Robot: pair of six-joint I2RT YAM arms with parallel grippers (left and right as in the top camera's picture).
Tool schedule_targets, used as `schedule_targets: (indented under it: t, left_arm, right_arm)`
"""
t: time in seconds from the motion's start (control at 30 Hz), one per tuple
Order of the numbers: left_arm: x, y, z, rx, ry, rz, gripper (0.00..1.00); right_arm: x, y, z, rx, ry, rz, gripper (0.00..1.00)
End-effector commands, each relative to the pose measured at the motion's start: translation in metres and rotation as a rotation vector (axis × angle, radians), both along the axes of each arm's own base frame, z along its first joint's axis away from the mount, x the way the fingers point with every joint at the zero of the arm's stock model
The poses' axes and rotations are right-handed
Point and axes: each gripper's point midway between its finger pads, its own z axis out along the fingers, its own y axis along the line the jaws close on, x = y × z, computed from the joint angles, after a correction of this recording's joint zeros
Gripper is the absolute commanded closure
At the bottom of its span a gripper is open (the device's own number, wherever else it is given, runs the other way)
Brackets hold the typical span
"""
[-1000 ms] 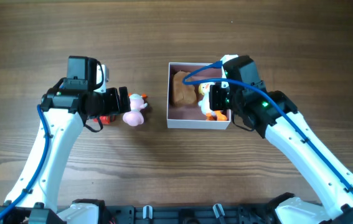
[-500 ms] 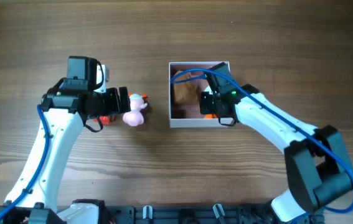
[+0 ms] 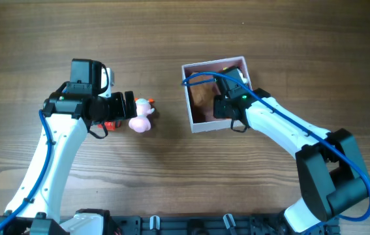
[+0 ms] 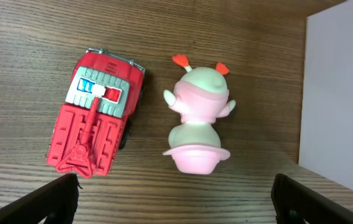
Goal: Pack container
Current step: 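Lower the duck into the box beside the hamster and adjust it, then withdraw the right gripper and grasp the red fire truck with left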
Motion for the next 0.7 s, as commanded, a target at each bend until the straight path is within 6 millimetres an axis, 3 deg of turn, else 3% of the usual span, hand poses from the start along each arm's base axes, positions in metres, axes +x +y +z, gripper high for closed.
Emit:
schedule_targets:
  t: [0.0,0.1,0.23,0.37,0.5,0.57,0.67]
  left_arm:
    - [0.005,0.002,0.004,0.002,-0.011,0.013,0.00]
    - [0.005,0.002,0.004,0.002,-0.011,0.013,0.00]
    - [0.005,0.002,0.004,0.002,-0.011,0.013,0.00]
    - [0.005,0.002,0.004,0.002,-0.011,0.013,0.00]
    - [0.005,0.002,0.004,0.002,-0.011,0.013,0.00]
    - [0.005,0.002,0.004,0.002,-0.011,0.013,0.00]
    - [0.005,0.002,0.004,0.002,-0.011,0.013,0.00]
  right_arm:
    - [-0.022,0.028,0.000,0.102,0.071,0.047,0.96]
    - [-0.027,0.043,0.006,0.096,0.045,0.111,0.94]
    - [-0.009,0.047,0.048,0.145,-0.063,0.114,0.84]
    - [0.005,0.032,0.103,0.192,-0.200,0.096,0.72]
    - [0.002,-0.026,0.157,0.198,-0.306,-0.040,0.62]
    - [-0.004,-0.055,0.170,0.201,-0.316,-0.127,0.57]
    - [-0.021,-0.107,0.176,0.204,-0.288,-0.319,0.41]
